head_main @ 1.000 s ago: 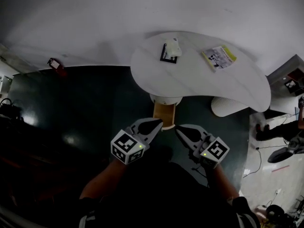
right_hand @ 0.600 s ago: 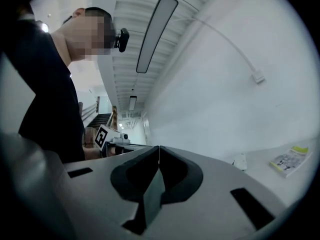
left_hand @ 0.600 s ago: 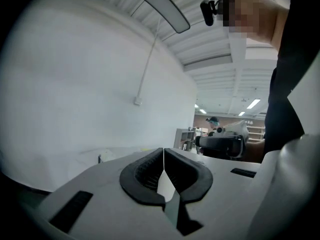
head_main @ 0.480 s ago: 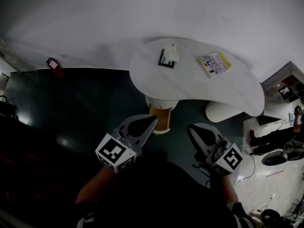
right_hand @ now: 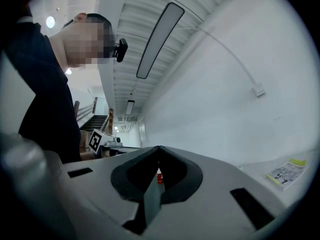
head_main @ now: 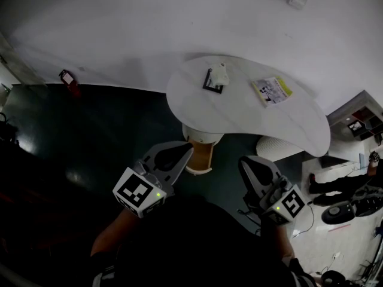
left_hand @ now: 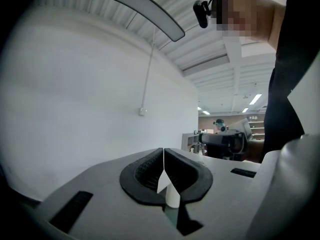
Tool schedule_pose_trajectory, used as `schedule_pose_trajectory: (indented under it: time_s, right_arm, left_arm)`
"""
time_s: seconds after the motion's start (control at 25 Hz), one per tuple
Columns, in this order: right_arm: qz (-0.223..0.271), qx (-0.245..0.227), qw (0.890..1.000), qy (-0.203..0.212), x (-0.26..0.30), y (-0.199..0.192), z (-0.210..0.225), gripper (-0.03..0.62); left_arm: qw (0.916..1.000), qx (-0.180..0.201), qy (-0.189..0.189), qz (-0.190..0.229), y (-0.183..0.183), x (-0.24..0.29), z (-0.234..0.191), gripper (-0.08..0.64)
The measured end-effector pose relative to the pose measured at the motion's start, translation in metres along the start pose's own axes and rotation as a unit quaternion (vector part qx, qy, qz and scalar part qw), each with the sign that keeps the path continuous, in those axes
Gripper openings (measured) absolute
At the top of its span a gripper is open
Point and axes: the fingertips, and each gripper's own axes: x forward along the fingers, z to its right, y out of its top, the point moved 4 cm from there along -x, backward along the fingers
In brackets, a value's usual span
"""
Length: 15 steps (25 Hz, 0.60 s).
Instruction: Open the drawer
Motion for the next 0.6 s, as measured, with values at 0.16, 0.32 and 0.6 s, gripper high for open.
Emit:
schedule_pose_trajectory:
  time_s: [0.16, 0.32, 0.6]
  right_arm:
    - [0.000, -0.002, 1.000, 0.001, 0.015, 0.001, -0.001, 0.015]
    - [0.003, 0.005, 1.000, -0.002, 0.028, -0.003, -0.002, 0.015]
    - [0.002, 0.001, 1.000, 0.000, 0.047, -0.005, -0.004, 0.015]
  left_arm:
    - [1.0000, 0.005, -0.005, 0.002, 0.005, -0.004, -0.011, 0.017]
    - [1.0000, 0.003, -0.008, 0.001, 0.005, -0.007, -0.022, 0.017]
    - [0.9999, 0.005, -0.012, 0.007, 0.005, -0.012, -0.039, 0.017]
